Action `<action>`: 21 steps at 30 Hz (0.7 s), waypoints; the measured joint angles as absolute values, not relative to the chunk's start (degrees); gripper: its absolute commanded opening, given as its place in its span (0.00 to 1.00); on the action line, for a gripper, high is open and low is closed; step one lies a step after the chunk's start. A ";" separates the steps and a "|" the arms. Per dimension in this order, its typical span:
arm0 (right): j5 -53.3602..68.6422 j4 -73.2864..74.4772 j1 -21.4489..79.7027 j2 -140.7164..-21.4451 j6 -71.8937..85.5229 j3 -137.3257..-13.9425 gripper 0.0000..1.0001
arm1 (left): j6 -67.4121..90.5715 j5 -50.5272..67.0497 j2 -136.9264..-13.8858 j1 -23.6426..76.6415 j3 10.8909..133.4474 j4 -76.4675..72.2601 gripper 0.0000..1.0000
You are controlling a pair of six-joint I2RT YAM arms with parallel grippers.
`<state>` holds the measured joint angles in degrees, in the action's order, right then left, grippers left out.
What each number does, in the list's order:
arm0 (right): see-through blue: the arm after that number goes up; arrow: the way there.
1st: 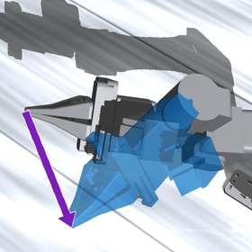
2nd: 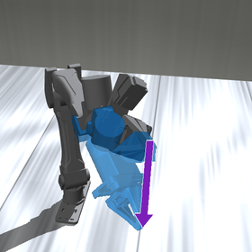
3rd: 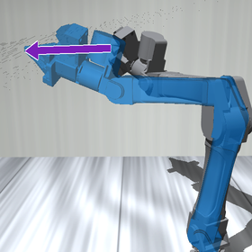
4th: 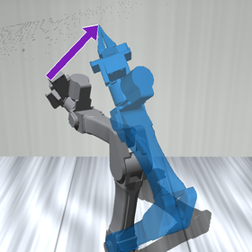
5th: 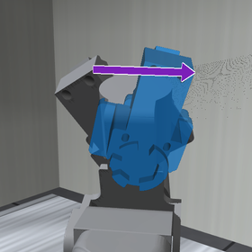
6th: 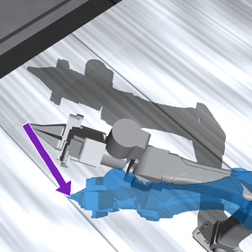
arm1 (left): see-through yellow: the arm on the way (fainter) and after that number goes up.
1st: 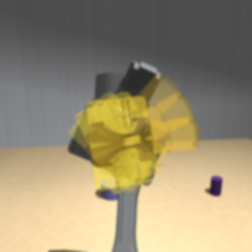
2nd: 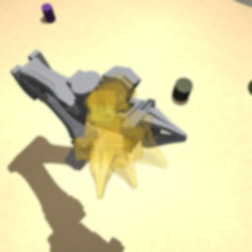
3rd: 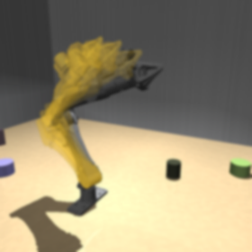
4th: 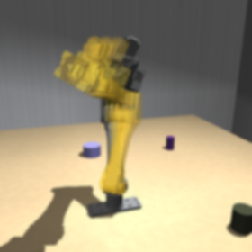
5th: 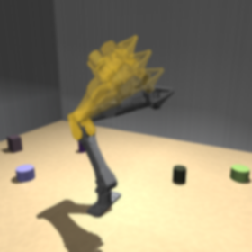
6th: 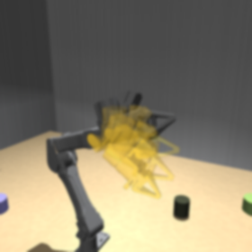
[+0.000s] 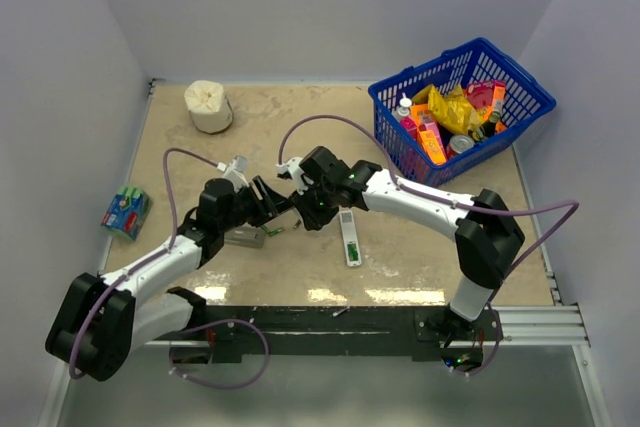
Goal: Load the batteries into the remote control
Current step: Pick up the battery cover at the center of the board.
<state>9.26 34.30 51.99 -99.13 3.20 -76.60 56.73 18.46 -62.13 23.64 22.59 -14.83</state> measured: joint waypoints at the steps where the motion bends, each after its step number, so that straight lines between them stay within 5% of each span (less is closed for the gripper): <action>1: 9.39 34.17 51.99 -99.13 3.29 -76.60 0.12 | 56.95 18.79 -62.48 23.64 22.59 -15.20 0.53; 21: 10.13 31.53 51.99 -96.57 4.73 -76.36 0.12 | 60.66 21.41 -65.28 23.73 22.59 -21.08 0.21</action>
<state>10.13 31.53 51.99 -96.57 4.73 -76.36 60.66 21.41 -65.28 23.73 22.59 -21.08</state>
